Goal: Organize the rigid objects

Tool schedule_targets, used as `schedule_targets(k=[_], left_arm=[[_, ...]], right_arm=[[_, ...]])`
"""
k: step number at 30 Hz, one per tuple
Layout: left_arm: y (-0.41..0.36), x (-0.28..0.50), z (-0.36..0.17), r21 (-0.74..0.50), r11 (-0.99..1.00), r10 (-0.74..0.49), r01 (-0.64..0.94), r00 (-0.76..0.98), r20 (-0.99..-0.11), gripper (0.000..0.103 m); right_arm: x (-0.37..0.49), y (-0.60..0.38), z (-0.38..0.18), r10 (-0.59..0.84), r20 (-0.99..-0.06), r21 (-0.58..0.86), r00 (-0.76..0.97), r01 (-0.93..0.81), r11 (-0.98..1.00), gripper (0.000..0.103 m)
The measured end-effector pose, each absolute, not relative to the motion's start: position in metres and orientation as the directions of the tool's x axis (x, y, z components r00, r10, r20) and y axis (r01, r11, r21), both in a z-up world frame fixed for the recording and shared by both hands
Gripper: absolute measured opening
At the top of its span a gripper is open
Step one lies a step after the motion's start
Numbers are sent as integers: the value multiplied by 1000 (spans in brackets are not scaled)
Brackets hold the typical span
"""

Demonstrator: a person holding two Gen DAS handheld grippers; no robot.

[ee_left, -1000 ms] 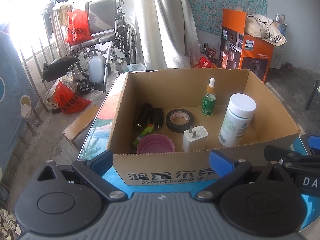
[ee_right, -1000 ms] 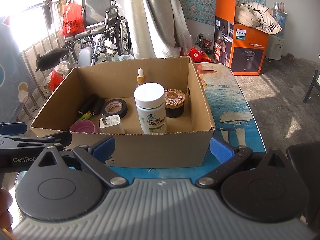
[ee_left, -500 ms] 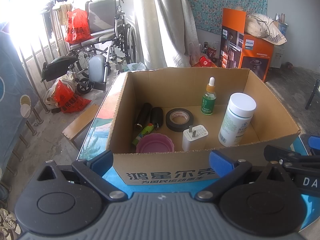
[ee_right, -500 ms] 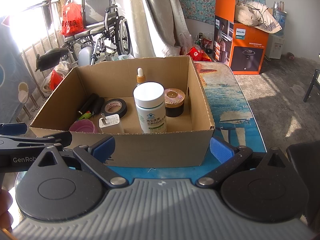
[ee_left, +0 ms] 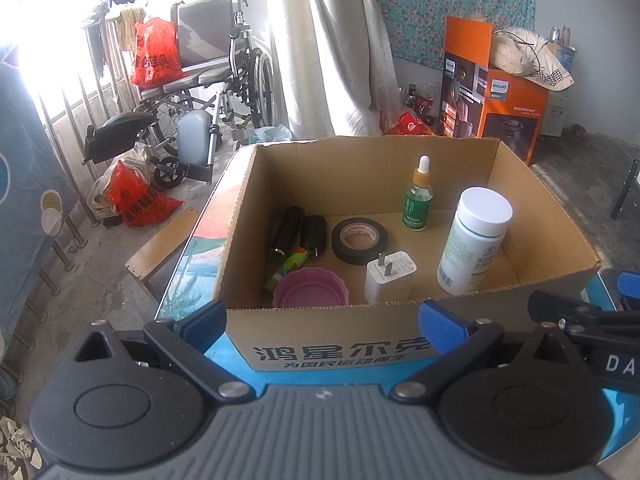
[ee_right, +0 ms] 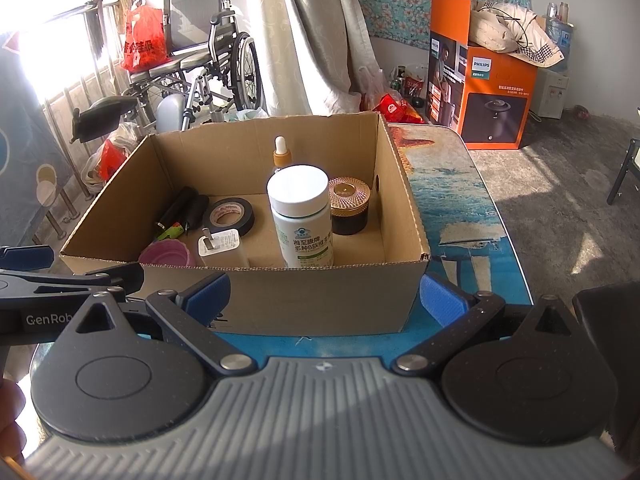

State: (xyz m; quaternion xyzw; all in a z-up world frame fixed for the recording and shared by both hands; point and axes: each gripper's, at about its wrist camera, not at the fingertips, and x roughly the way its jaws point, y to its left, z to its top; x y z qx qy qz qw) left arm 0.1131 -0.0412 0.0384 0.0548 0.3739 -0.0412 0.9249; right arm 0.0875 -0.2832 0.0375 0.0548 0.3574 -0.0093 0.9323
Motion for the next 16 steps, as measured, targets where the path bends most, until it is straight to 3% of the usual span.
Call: schedule_targets(k=[16], left_arm=[[-43, 113, 35, 75, 991, -30, 113, 719, -695, 103]], right_arm=[[88, -283, 37, 21, -669, 95, 743, 57, 994, 102]])
